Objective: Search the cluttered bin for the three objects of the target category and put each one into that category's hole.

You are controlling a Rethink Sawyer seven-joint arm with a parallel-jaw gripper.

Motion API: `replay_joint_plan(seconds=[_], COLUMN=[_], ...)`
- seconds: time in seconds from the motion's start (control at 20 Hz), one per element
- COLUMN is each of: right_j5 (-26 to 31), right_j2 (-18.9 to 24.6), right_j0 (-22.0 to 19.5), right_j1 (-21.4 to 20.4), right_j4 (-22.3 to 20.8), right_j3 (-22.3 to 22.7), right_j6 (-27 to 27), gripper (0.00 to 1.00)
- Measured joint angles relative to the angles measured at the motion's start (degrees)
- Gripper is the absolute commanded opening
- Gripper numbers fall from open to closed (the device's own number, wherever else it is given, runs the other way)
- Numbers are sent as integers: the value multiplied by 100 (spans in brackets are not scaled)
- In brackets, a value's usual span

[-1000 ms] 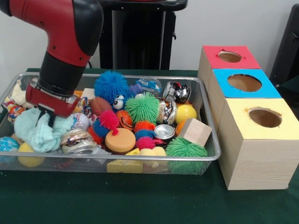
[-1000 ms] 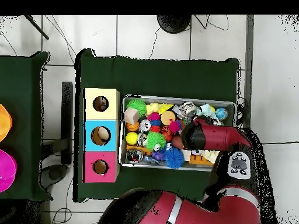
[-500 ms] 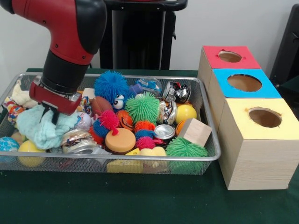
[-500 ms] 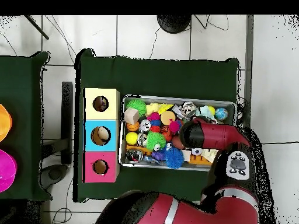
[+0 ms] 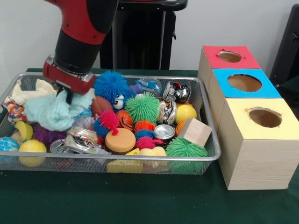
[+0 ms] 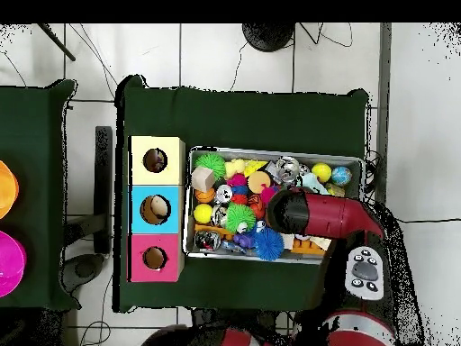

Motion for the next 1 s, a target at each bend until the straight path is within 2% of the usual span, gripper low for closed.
replay_joint_plan(seconds=[0.4, 0.7, 1.0], right_j5=[715, 736, 680], right_j2=[7, 224, 530], right_j0=[266, 277, 210], right_j1=[-621, -837, -839], right_j4=[471, 988, 1429], right_j3=[793, 1309, 1706], right_j6=[0, 0, 0], gripper=[0, 0, 0])
